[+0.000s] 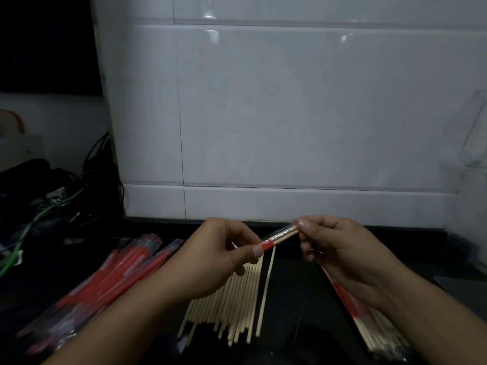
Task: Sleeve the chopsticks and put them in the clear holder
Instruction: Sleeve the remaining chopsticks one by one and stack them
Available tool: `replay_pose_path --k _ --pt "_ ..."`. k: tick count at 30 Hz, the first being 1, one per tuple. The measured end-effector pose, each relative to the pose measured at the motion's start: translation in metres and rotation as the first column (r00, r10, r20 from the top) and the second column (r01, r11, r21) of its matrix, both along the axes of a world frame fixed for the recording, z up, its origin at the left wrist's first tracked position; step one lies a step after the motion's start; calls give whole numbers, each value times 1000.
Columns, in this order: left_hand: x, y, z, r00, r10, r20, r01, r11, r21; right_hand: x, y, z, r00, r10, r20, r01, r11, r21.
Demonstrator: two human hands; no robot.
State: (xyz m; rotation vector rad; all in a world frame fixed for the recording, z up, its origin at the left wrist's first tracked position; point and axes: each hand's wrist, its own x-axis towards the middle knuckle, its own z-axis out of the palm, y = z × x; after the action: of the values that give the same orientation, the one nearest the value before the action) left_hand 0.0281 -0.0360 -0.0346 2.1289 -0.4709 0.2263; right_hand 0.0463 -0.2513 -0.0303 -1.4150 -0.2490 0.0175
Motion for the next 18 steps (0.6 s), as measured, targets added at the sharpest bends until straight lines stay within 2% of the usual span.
replay_pose_path --k 4,7,9,14,16,18 --pt "-1 0 1 1000 13 29 -13 1000 9 1 0 -2 999 31 -14 -31 999 -31" --pt "-1 -1 0 1000 9 26 -9 1000 14 0 5 -7 999 30 -13 -29 999 22" --pt "-1 -2 -1 1000 3 18 -4 1000 20 -1 8 -9 1000 -12 15 11 998 65" --pt "1 0 -1 999 29 29 -29 1000 -5 0 5 -8 984 -167 61 166 986 13" --pt "1 0 -2 999 26 25 -26 1000 1 0 2 -6 964 -235 128 240 971 -22" --pt "1 0 -3 1000 14 22 -14 1000 3 -2 1 -5 914 -295 277 330 940 -89"
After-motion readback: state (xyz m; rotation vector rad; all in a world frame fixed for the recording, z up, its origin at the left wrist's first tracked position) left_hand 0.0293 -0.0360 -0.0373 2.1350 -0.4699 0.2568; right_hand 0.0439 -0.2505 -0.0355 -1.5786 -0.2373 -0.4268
